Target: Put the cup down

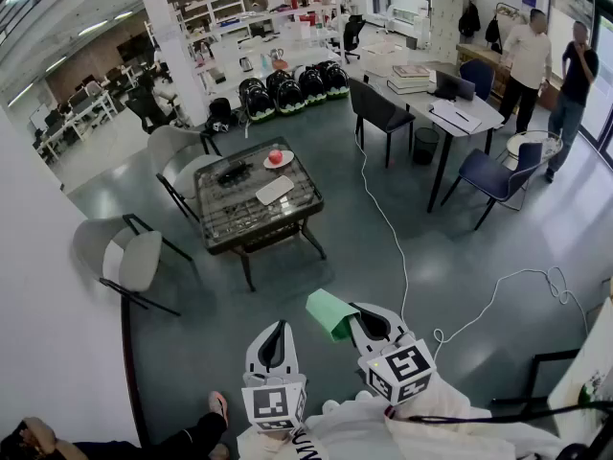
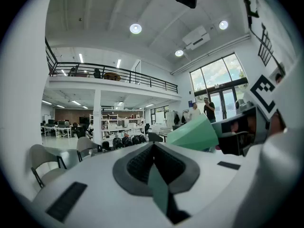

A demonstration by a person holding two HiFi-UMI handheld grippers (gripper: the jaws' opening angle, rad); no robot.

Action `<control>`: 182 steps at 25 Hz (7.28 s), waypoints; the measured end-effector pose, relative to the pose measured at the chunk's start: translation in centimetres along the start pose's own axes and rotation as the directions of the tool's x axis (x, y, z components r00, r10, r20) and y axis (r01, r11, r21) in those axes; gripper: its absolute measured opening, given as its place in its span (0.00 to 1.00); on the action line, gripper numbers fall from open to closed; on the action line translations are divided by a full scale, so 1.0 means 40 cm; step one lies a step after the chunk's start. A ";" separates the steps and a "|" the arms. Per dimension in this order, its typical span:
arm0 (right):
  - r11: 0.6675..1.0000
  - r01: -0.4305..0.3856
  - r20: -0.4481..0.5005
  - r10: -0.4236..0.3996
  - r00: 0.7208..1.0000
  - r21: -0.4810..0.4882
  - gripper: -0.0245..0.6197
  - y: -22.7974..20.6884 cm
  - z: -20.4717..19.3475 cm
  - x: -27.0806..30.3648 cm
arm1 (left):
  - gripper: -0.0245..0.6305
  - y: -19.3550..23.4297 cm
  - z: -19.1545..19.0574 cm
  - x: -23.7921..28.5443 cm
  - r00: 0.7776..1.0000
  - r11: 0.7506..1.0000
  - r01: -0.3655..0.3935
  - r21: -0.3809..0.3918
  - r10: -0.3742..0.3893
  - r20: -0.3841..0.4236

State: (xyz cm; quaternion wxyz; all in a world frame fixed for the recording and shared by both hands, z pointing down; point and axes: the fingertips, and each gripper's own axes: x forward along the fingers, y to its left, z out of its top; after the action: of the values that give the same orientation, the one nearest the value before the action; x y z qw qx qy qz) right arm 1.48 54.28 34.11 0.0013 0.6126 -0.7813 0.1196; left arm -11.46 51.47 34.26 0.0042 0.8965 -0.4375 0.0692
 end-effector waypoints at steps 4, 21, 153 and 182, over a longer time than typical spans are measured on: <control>1.000 -0.005 -0.006 0.005 1.000 0.002 0.05 -0.004 0.008 0.002 | 0.05 -0.002 0.009 0.007 1.000 1.000 -0.001 -0.004 0.001 -0.004; 1.000 -0.009 0.000 0.009 1.000 0.027 0.05 -0.128 -0.014 0.009 | 0.05 -0.053 -0.048 0.092 0.999 1.000 -0.012 -0.005 0.012 -0.043; 0.890 -0.427 -0.907 0.040 0.420 -0.158 0.05 -0.806 -0.475 2.064 | 0.05 0.985 -0.646 1.765 0.843 0.963 -0.195 -0.187 0.067 -0.534; 0.854 -0.505 -0.957 0.033 0.290 -0.124 0.05 -0.791 -0.590 2.064 | 0.05 0.989 -0.713 1.796 0.807 0.942 -0.239 -0.236 0.057 -0.588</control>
State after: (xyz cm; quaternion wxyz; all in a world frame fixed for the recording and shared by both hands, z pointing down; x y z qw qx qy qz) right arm 7.79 -27.26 75.15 0.5525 0.2716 -0.7363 0.2808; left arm -2.29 -27.32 69.59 0.2657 0.7852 -0.4906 0.2687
